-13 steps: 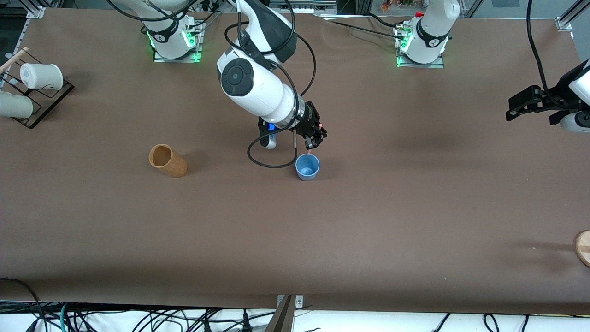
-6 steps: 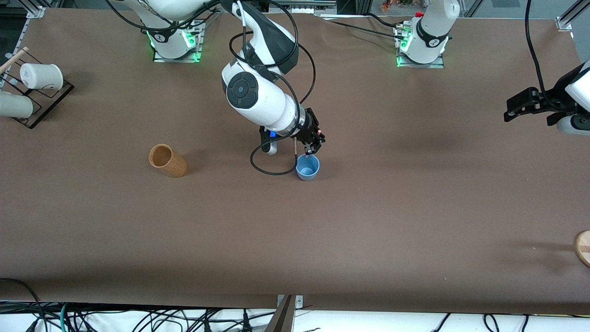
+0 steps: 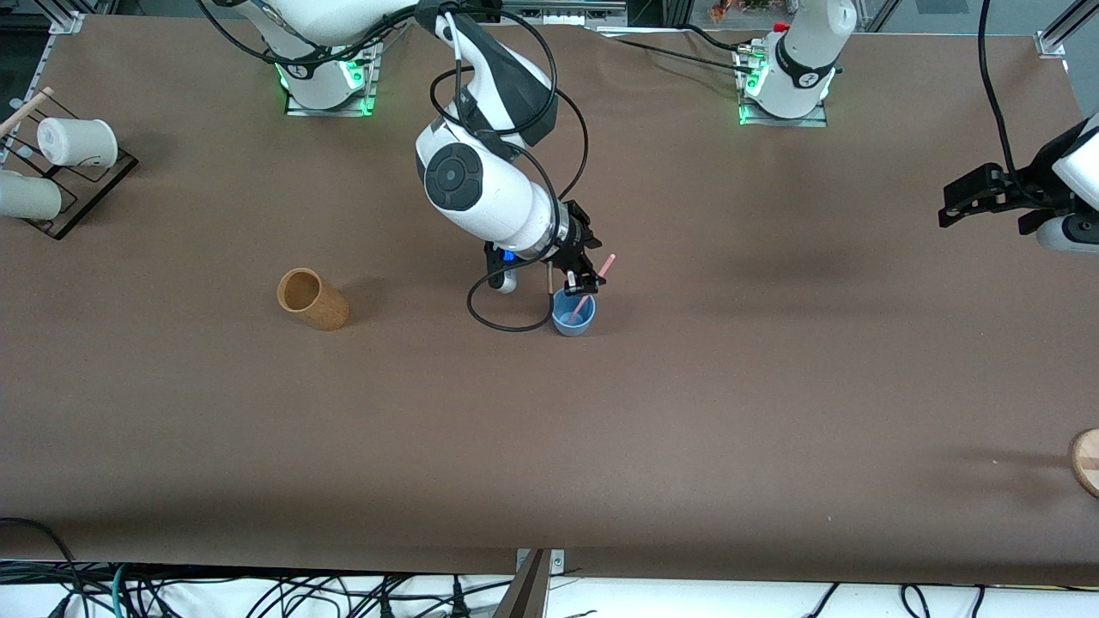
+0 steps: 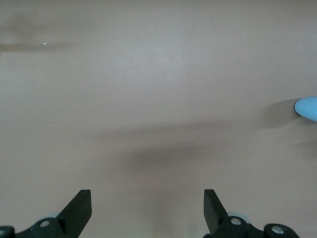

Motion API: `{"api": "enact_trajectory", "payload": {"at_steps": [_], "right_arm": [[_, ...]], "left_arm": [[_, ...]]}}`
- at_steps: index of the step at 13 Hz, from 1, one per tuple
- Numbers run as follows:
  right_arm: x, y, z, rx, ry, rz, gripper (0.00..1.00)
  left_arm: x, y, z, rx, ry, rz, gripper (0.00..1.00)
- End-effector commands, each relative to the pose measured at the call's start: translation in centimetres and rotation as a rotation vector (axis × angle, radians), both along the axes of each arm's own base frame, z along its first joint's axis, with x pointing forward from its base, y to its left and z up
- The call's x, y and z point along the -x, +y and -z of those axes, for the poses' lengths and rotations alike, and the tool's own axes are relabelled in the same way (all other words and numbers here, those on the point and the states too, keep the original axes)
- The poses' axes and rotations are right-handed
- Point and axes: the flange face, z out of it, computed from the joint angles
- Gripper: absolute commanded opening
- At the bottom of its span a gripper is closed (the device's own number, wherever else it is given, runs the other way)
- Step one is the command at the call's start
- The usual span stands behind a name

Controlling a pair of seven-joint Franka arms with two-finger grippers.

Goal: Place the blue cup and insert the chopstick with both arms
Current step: 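Lower the chopstick into the blue cup and open the right gripper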

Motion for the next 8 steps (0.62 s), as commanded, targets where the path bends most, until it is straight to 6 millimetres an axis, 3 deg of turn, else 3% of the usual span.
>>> {"api": "enact_trajectory", "payload": {"at_steps": [1, 4, 5, 7, 8], "right_arm": [[-0.2, -0.3, -3.4, 0.024, -0.061, -0.044, 1.0], [-1.1, -2.9, -8.0, 0.124, -0.142, -0.083, 1.0], [-1.7, -4.6, -9.9, 0.16, -0.185, -0.096, 1.0], [-4.1, -8.7, -10.9, 0.207, -0.196, -0.048, 1.0], [-5.1, -11.2, -13.3, 0.211, -0.224, -0.018, 1.0]], "left_arm": [[0.1, 0.3, -0.1, -0.012, -0.007, 0.021, 1.0], [0.1, 0.3, -0.1, -0.012, -0.007, 0.021, 1.0], [0.1, 0.2, -0.1, -0.012, -0.007, 0.022, 1.0], [0.1, 0.1, -0.1, -0.012, -0.005, 0.024, 1.0], [0.2, 0.1, 0.0, -0.01, -0.002, 0.024, 1.0]]}}
